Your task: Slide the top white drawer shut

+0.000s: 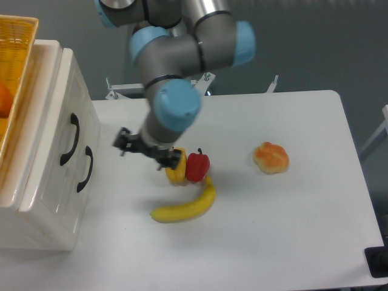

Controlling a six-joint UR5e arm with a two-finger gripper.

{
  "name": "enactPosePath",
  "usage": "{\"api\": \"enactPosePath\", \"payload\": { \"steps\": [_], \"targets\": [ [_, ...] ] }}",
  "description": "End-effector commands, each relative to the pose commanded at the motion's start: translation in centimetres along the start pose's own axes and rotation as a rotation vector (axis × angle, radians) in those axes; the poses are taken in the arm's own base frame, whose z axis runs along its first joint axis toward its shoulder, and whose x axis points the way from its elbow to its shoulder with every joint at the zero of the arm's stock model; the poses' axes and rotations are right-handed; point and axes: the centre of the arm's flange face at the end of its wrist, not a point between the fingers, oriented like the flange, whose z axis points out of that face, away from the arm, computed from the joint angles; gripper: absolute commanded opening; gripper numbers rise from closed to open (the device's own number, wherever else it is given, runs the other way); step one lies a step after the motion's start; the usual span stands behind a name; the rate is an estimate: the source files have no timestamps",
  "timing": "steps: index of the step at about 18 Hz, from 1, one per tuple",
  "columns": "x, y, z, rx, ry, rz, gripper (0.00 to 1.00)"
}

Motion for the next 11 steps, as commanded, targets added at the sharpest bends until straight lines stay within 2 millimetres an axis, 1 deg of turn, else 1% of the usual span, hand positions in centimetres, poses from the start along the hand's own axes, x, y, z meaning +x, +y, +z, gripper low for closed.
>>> {"api": "enactPosePath", "payload": {
  "steps": [1,4,5,7,8,11],
  "targets": [
    [-1.5,0.9,-0.8,-0.017,-0.033,0.016,1.0],
    [-5.7,4.1,-1.9,-0.094,-0.104,0.062,1.0],
    [-7.0,5.1,-2.5,-0.095,-0.112,0.07,1.0],
    [-8.5,7.1,-4.7,-0.075,-0.133,0.113,1.0],
    [-8.8,8.1,-5.8,-0.066,-0.147,0.144,1.0],
    [-9.7,10.7,-8.1,-0.067,-0.176,0.26,1.0]
  ]
}}
